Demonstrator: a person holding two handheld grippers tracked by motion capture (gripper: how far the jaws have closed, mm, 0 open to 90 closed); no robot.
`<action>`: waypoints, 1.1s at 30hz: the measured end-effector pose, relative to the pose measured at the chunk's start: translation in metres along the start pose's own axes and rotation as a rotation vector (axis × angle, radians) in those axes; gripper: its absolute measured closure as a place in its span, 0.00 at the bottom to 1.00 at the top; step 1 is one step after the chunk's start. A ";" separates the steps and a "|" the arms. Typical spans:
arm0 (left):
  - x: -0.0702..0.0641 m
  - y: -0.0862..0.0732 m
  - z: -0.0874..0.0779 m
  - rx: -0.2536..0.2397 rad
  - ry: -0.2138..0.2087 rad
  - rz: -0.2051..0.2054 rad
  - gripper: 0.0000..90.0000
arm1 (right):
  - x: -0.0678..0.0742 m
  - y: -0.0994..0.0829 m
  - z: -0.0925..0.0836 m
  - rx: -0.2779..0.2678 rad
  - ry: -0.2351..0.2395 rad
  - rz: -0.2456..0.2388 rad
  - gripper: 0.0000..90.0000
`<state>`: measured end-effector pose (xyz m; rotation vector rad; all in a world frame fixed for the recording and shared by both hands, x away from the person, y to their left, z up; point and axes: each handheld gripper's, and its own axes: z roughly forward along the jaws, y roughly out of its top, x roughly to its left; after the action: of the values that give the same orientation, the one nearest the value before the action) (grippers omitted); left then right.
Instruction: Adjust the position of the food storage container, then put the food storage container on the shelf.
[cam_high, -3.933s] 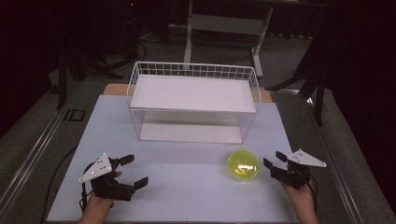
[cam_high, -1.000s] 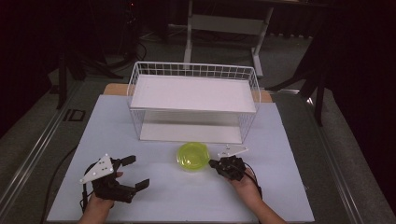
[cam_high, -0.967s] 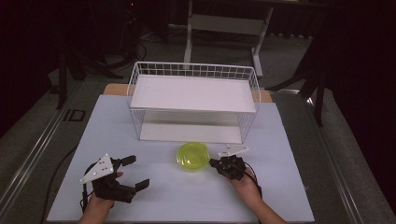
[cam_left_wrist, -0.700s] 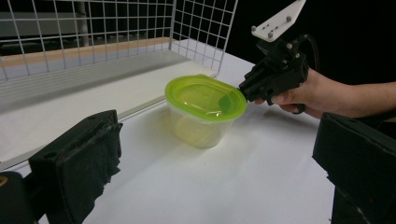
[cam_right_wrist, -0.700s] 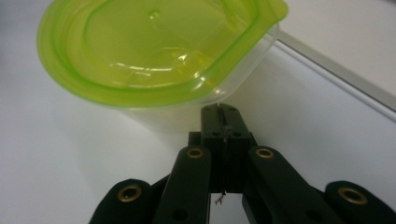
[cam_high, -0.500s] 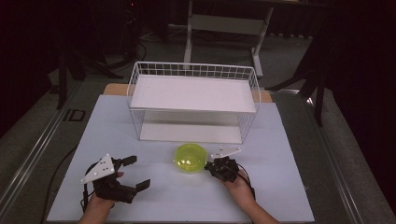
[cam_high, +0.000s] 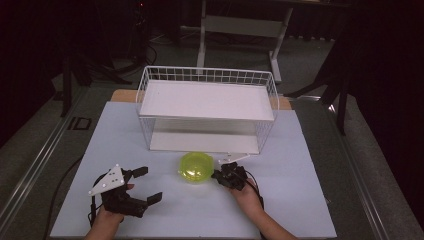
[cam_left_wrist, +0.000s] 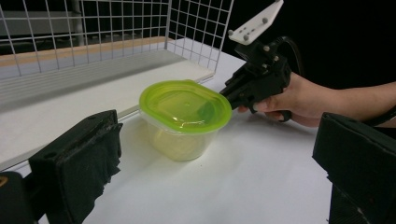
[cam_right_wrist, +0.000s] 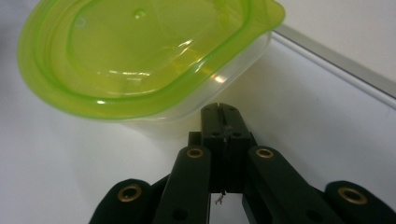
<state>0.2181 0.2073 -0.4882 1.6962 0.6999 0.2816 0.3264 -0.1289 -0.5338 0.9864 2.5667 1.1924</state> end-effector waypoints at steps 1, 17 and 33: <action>0.000 0.000 -0.001 -0.002 0.000 0.003 0.02 | 0.001 0.001 0.002 -0.002 0.000 0.002 1.00; -0.002 0.001 0.002 -0.001 0.008 0.021 0.02 | 0.000 -0.005 -0.051 -0.077 -0.020 -0.104 0.66; -0.004 0.018 0.012 0.035 -0.031 -0.013 0.02 | 0.011 0.006 -0.074 -0.168 0.048 -0.112 0.25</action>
<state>0.2269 0.1932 -0.4733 1.7251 0.6961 0.2349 0.2927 -0.1664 -0.4779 0.7770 2.4710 1.3885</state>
